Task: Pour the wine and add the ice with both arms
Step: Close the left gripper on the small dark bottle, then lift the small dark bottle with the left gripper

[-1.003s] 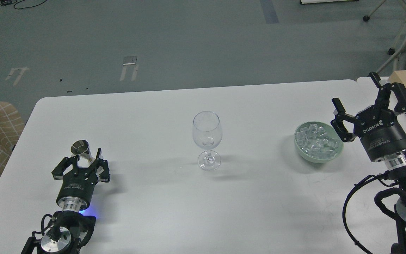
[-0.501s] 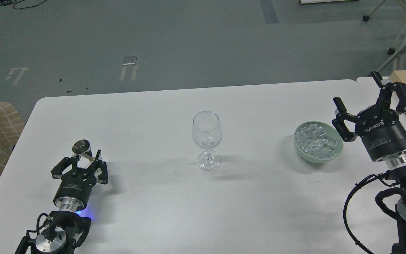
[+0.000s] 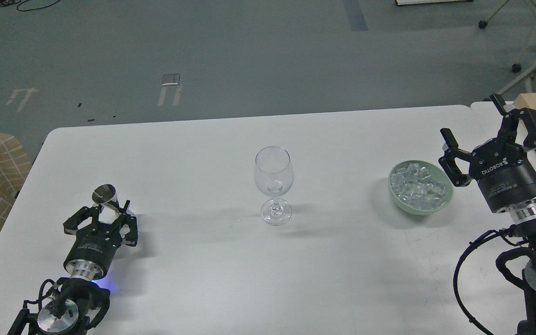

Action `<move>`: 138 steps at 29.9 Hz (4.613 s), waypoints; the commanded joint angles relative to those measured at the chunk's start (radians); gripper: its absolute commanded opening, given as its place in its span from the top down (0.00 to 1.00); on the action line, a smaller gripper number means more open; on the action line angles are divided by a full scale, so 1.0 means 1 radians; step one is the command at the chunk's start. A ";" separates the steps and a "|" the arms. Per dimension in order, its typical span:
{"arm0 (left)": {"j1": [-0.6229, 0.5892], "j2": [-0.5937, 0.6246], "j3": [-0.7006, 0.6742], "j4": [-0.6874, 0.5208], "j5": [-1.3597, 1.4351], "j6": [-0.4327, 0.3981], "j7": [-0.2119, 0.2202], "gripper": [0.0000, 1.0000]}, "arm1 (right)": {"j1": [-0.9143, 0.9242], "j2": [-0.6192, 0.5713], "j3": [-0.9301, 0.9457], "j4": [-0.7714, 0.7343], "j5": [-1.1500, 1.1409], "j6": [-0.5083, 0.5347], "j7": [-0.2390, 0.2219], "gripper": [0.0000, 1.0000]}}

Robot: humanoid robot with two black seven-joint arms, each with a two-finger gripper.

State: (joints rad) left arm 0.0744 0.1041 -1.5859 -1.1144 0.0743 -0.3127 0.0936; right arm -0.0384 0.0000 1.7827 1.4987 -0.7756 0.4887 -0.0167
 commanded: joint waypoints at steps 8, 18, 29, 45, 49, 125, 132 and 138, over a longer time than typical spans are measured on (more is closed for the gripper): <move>0.001 -0.004 -0.002 0.001 -0.002 -0.008 0.003 0.64 | 0.000 0.000 0.004 -0.003 -0.001 0.000 0.000 0.00; 0.002 -0.010 -0.002 0.001 -0.002 -0.008 0.003 0.64 | 0.000 0.000 0.004 -0.003 -0.001 0.000 0.000 0.00; 0.002 -0.017 0.000 0.001 -0.004 -0.008 0.003 0.64 | 0.000 0.000 0.011 -0.003 -0.001 0.000 0.000 0.00; 0.001 -0.015 -0.002 0.005 -0.008 -0.005 0.005 0.64 | -0.005 0.000 0.012 -0.003 -0.001 0.000 0.000 0.00; -0.001 -0.015 -0.002 0.007 -0.010 0.001 0.005 0.64 | -0.005 0.000 0.012 -0.003 -0.001 0.000 0.000 0.00; -0.071 -0.024 -0.008 0.021 -0.021 0.021 0.046 0.86 | -0.032 0.000 0.012 -0.006 -0.002 0.000 0.000 0.00; -0.100 -0.024 -0.005 0.013 -0.019 0.020 0.046 0.86 | -0.034 0.000 0.012 -0.011 -0.002 0.000 0.000 0.00; -0.145 -0.012 -0.005 0.011 -0.019 0.020 0.057 0.86 | -0.032 0.000 0.012 -0.020 -0.002 0.000 0.001 0.00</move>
State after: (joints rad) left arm -0.0486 0.0847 -1.5907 -1.1026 0.0547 -0.2929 0.1421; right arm -0.0721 0.0000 1.7947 1.4814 -0.7778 0.4887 -0.0168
